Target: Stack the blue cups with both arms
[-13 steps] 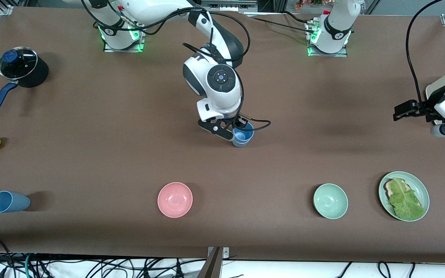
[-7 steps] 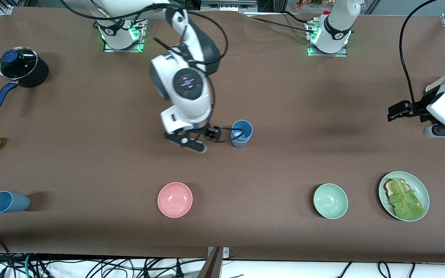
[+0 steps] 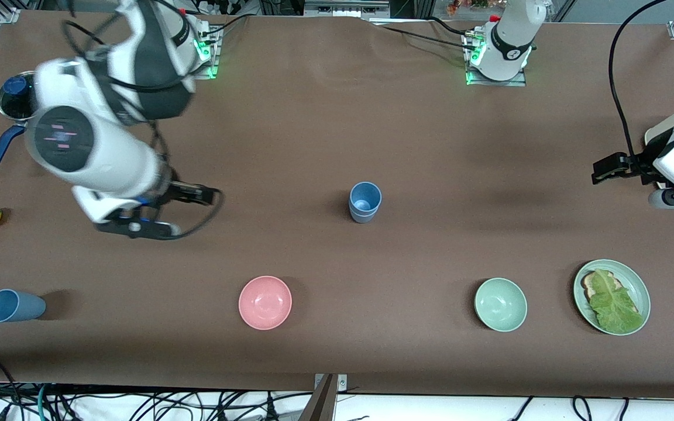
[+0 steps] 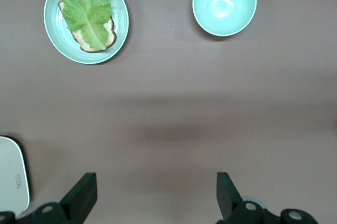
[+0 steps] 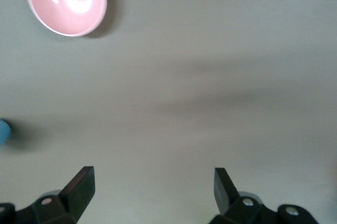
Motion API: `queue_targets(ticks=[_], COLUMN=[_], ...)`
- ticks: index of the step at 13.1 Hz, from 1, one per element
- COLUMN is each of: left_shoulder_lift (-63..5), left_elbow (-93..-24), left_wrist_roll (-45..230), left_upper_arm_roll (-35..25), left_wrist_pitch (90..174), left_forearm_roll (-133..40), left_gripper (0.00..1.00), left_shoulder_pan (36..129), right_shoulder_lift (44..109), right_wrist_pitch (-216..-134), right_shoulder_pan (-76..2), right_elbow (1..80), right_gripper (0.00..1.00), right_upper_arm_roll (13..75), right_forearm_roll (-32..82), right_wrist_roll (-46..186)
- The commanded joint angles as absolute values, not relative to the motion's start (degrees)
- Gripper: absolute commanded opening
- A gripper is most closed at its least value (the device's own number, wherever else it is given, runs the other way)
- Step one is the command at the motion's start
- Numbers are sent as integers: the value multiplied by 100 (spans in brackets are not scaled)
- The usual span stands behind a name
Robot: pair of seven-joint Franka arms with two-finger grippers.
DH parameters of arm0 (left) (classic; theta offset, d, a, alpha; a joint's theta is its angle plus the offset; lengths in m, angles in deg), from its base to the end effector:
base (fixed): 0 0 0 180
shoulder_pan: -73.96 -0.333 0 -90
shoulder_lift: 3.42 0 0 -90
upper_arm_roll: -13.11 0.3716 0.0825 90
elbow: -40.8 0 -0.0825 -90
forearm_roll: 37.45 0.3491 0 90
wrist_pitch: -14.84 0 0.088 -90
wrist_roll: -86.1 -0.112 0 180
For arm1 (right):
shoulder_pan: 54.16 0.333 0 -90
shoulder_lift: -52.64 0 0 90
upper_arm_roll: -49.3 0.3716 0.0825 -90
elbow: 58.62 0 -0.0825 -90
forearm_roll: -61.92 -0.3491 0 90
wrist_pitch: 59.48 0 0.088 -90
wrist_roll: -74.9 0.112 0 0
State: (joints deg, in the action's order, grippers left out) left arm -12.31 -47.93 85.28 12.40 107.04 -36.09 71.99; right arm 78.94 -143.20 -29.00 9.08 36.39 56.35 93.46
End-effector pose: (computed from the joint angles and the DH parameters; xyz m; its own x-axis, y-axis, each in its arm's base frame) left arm 0.5727 0.0158 0.6031 0.9955 0.0066 -0.0948 0.0047 -0.9998 -0.0203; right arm 0.6304 0.1879 0.5665 0.9826 -0.0965 -0.1588 -0.0887 -0.9945 0.0555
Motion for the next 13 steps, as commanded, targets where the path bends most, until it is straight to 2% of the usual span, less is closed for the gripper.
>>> queue_targets(ticks=[1,3,7,11,13], left_shoulder_lift=[-1177,-1186,-1221,-1221,-1247], left_elbow=[-4832,-4841,-4841,-4850,-4841], left_wrist_roll=[8478,8478,8496,8487,8487], left_upper_arm_roll=[1267,1267,1267,1267,1267], left_wrist_pitch=[10721,10721,10712,10721,10721], left_forearm_roll=[-3684,-3684,-3675,-3675,-3675], left_gripper=[100,100,100,100,100], left_shoulder_pan=[7168,7168,7168,7168,7168], right_shoulder_lift=[6937,6444,5476,5747,5756], right_wrist_pitch=[-14315,-14412,-15087,-14923,-14887], right_shoulder_pan=[-3690,-4542,-5327,-5320,-5311], right_elbow=[1886,2406,3724,3165,3146], right_gripper=[100,100,100,100,100], right_upper_arm_roll=[3795,4320,5078,5088,5088], right_forearm_roll=[5611,5646,5910,5963,5972], right_wrist_roll=[8485,8203,8096,8113,8149])
